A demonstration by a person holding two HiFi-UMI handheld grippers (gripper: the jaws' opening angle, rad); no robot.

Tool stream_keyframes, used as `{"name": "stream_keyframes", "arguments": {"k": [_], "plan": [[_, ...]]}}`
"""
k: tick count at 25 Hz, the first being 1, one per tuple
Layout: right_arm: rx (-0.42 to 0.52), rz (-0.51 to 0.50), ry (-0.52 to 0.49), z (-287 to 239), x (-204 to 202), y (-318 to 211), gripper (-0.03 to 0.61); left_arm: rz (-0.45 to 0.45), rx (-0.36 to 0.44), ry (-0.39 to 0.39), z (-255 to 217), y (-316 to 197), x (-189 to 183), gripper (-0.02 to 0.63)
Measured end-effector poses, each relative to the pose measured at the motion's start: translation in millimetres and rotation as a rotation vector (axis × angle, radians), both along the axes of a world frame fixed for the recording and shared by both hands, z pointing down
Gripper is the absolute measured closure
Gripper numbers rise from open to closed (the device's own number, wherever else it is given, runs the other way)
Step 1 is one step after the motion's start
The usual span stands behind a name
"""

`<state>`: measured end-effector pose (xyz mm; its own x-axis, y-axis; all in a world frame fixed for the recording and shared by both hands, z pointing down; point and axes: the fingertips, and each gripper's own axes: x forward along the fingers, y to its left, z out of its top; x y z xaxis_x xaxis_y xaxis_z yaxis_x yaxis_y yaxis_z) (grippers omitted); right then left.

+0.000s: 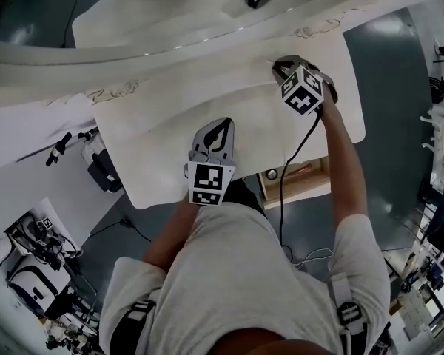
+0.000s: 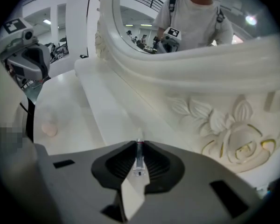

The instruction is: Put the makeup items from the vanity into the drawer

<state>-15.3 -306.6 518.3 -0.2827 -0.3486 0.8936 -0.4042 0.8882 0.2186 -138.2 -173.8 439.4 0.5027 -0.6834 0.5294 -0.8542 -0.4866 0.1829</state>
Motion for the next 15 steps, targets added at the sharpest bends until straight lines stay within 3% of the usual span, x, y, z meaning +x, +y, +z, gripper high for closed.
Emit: {"name": "stream_keyframes", "arguments": {"k": [8, 15], "plan": [[0.075, 0.075, -0.177, -42, -43, 35, 0.515, 0.005, 0.039, 0.003, -16, 4, 4, 0.609], [0.112, 0.19, -0.287, -64, -49, 65, 0.515, 0.017, 0.053, -0.003, -18, 16, 7, 0.609]]}}
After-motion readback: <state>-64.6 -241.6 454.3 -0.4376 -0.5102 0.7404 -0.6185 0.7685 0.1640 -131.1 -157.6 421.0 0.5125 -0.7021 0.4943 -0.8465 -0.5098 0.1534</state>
